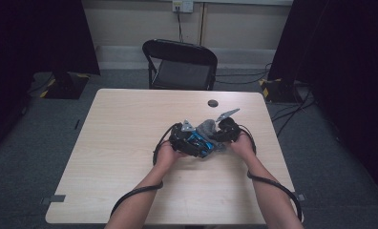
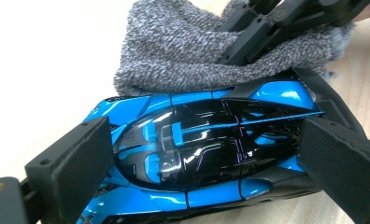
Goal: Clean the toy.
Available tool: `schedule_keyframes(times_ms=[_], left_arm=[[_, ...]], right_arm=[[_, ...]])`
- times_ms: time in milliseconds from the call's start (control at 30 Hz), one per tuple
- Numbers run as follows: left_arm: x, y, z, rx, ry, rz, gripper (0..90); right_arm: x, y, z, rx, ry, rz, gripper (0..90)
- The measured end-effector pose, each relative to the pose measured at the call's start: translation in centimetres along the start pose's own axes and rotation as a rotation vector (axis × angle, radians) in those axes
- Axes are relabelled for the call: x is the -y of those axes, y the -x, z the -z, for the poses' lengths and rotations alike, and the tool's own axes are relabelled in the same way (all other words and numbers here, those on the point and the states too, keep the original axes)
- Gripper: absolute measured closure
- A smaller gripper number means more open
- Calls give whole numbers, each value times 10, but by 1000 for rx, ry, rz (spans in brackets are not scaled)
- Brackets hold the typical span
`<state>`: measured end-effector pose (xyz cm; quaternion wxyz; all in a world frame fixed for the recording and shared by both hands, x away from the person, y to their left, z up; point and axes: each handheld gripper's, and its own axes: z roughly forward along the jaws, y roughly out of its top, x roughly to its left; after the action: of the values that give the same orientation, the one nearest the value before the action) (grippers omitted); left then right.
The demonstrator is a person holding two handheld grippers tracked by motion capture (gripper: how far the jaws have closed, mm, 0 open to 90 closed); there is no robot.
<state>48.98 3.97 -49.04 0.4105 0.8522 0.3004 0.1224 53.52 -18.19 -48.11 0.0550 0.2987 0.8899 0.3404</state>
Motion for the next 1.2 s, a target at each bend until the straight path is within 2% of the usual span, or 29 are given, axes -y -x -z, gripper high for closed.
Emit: schedule_keyframes(times_ms=[200, 700, 1200], left_arm=[[-1, 0, 0, 1, -9, 2, 35], [-3, 1, 0, -1, -27, 3, 37], [-4, 2, 0, -3, -38, 8, 37]], right_arm=[[7, -2, 6, 4, -4, 11, 802], [27, -9, 22, 11, 8, -9, 799], [42, -15, 35, 7, 1, -7, 799]])
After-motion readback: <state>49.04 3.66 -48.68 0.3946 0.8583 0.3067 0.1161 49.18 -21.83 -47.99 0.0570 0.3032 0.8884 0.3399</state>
